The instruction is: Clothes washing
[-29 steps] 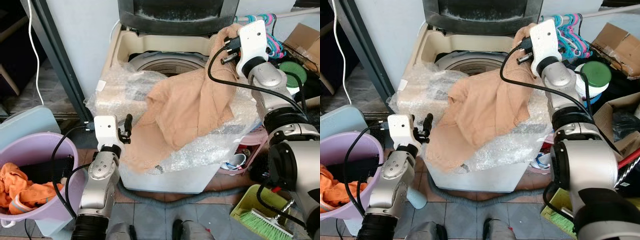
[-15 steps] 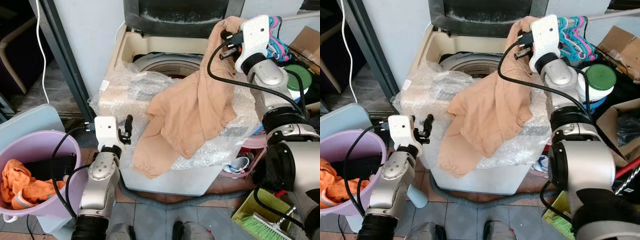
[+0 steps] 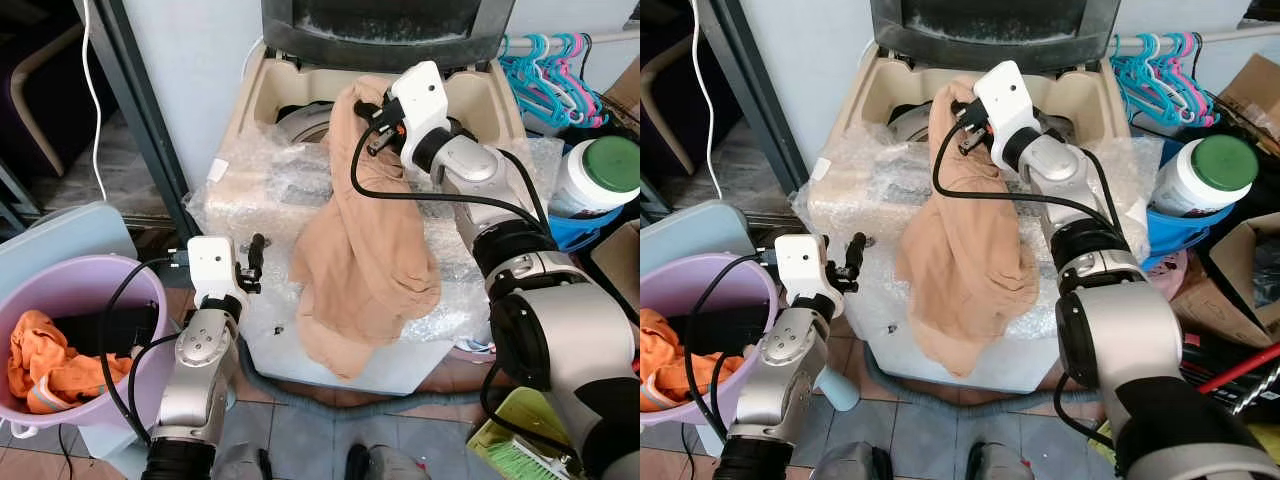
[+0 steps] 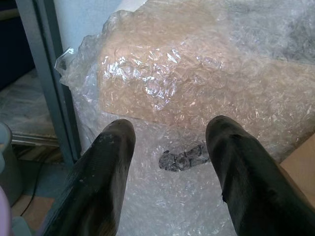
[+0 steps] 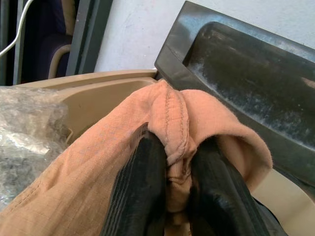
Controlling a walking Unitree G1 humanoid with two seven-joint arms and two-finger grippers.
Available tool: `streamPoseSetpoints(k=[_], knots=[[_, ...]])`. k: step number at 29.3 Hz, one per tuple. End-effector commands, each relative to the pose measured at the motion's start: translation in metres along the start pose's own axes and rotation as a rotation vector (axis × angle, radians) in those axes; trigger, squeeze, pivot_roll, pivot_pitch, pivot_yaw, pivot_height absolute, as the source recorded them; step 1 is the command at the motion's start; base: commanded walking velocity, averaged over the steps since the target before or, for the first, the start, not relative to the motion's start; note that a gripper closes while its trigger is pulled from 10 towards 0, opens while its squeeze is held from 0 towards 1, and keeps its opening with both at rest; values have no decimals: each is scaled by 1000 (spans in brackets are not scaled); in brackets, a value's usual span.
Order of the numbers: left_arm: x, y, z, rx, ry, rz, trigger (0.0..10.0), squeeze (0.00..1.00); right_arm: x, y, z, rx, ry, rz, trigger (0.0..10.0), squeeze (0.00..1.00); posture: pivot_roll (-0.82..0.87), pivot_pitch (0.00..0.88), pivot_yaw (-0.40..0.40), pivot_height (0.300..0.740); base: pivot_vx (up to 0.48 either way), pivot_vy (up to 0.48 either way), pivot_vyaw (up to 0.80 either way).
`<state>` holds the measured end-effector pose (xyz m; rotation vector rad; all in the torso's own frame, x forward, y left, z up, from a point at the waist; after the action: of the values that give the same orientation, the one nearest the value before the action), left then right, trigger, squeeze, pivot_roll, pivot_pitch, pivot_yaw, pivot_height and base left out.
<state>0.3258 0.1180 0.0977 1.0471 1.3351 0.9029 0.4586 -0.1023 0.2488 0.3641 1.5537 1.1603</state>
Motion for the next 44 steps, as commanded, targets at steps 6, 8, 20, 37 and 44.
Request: streamPoseSetpoints(k=[6,8,20,37,44], knots=[[-10,0,-20,16,-77,25,10000,0,-104,41,-13,2,-363,-52,10000,0,54,127,-19,740,0,0,0],[-9,-1,-29,25,-87,34,10000,0,-118,48,-18,0,-410,-68,10000,0,60,144,-17,740,0,0,0],[24,-2,-93,121,20,86,10000,0,-111,97,1,-81,-359,-174,10000,0,143,286,-43,740,0,0,0],[1,-5,-104,173,13,40,10000,0,-13,28,23,171,2,-176,10000,1000,117,326,-72,740,0,0,0],[-7,-5,-76,152,-25,52,10000,0,-76,70,8,-22,-175,-218,10000,1000,73,241,-64,740,0,0,0]])
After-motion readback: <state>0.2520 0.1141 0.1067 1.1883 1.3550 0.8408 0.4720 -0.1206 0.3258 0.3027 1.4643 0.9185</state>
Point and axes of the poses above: a point about 5 cm out from each wrist's last joint towards the gripper, its own z axis pointing out of the wrist towards the gripper, its own y axis along the axis of the wrist's last joint, x = y × z, the point moved 5 cm from there along z, pointing out of the wrist towards the gripper, and after that the axes turned 12 degrees about -z, right-handed, at the moved point
